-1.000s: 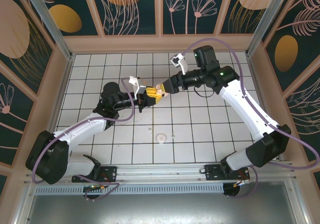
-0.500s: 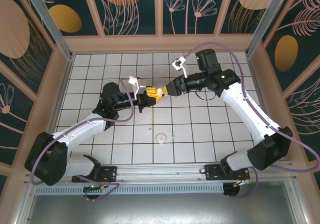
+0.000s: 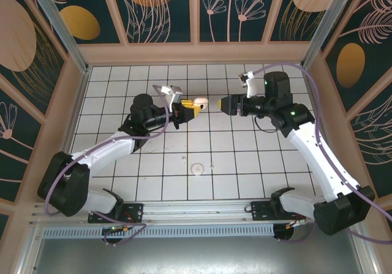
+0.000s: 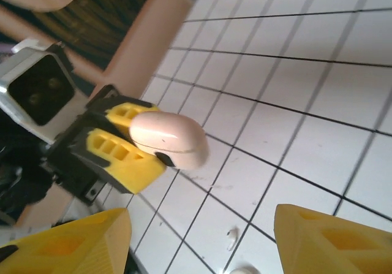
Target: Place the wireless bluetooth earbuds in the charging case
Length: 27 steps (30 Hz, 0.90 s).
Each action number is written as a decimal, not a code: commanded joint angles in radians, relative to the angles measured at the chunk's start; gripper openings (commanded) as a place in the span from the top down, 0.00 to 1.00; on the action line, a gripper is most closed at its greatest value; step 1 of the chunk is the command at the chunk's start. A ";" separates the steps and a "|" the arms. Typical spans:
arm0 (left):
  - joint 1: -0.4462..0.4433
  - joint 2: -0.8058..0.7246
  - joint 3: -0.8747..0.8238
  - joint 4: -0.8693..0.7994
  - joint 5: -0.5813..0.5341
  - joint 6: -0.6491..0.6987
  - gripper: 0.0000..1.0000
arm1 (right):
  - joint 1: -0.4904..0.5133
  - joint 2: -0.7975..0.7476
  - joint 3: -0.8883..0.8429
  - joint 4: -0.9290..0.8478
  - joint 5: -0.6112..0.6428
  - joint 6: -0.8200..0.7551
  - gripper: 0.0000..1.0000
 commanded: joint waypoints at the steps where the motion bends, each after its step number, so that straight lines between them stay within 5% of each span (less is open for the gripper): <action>1: 0.000 0.058 0.063 -0.061 -0.120 -0.172 0.86 | -0.013 -0.048 -0.086 0.065 0.169 0.147 0.36; 9: -0.023 0.237 0.140 -0.135 -0.225 -0.521 0.87 | -0.105 -0.161 -0.329 0.200 0.228 0.358 0.36; 27: -0.170 0.649 0.558 -0.513 -0.230 -0.604 0.86 | -0.110 -0.277 -0.458 0.156 0.325 0.426 0.36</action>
